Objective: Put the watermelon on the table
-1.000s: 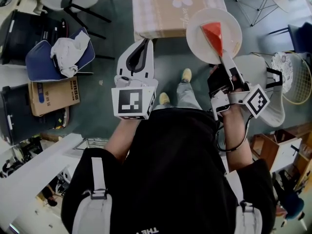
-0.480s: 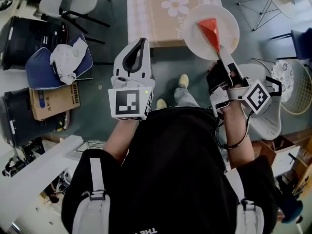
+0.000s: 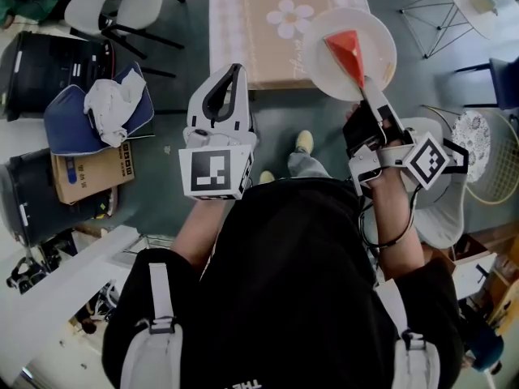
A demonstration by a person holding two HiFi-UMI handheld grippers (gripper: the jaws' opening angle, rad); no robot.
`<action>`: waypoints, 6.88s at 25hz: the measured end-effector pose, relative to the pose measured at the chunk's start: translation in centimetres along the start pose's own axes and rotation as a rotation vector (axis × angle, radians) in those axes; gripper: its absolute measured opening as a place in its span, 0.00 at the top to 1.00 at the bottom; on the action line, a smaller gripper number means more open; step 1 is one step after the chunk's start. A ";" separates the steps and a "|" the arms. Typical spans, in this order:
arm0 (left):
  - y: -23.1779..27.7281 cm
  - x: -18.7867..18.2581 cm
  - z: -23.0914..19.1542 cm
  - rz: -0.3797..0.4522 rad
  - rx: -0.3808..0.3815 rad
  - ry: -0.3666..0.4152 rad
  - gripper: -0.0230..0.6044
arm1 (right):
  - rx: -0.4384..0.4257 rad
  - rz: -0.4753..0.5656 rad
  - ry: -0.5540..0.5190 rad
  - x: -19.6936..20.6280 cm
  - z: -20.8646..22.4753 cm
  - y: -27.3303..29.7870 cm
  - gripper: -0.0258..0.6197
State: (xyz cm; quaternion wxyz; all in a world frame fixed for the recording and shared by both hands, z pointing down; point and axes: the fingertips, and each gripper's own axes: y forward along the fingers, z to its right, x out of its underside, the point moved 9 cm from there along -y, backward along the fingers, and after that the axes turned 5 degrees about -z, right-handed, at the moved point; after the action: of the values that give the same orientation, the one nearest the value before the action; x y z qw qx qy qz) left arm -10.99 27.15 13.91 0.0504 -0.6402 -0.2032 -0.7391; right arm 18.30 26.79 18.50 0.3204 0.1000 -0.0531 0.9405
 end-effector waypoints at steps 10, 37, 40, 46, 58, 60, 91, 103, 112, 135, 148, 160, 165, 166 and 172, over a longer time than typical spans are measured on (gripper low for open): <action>3.0 -0.7 0.0 -0.005 -0.049 0.007 0.94 | -0.009 -0.038 0.015 -2.7 1.0 1.7 0.92; 6.5 -2.5 2.1 0.006 -0.122 0.020 0.94 | -0.050 -0.102 0.052 -7.2 3.0 4.2 0.91; 7.1 -2.4 1.7 0.000 -0.118 0.018 0.94 | -0.045 -0.106 0.052 -7.4 3.4 5.0 0.91; 9.1 -2.5 0.3 -0.005 -0.107 0.015 0.94 | -0.037 -0.105 0.057 -8.0 3.9 7.1 0.91; 15.1 -3.0 -3.5 -0.005 -0.071 0.016 0.94 | -0.007 -0.098 0.057 -10.3 4.8 12.8 0.91; 16.1 -3.0 -4.0 -0.010 -0.064 0.010 0.94 | -0.003 -0.093 0.060 -10.7 5.0 13.6 0.91; 27.0 -3.7 -13.4 0.001 0.099 -0.015 0.94 | 0.056 0.028 0.047 -12.0 5.1 24.0 0.91; 29.0 -2.6 -16.1 -0.008 0.167 -0.025 0.94 | 0.079 0.071 0.043 -10.9 5.5 26.1 0.90; 31.4 -2.3 -16.5 -0.017 0.180 -0.024 0.94 | 0.093 0.078 0.059 -11.8 6.5 27.6 0.90; 33.7 0.7 -16.5 -0.056 0.109 -0.087 0.94 | 0.112 -0.016 0.084 -13.5 10.7 29.9 0.90; 36.4 3.0 -16.9 -0.097 0.098 -0.104 0.94 | 0.121 -0.047 0.129 -13.8 14.6 31.8 0.90; 38.4 5.9 -17.0 -0.136 0.109 -0.068 0.94 | 0.128 -0.077 0.137 -13.8 18.1 32.2 0.90; 38.4 6.9 -17.1 -0.150 0.094 -0.066 0.94 | 0.117 -0.081 0.145 -13.3 19.5 32.4 0.90; 38.4 7.1 -17.1 -0.154 0.093 -0.064 0.94 | 0.117 -0.087 0.139 -13.3 19.8 32.4 0.90; 38.5 8.8 -16.5 -0.179 0.103 -0.075 0.94 | 0.125 -0.105 0.135 -13.4 21.3 32.5 0.90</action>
State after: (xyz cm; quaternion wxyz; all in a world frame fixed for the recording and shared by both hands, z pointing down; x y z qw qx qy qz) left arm -14.92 -12.36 29.87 0.0094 -0.6434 -0.2990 -0.7047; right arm 11.97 -10.31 35.16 0.3654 0.0591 0.0326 0.9284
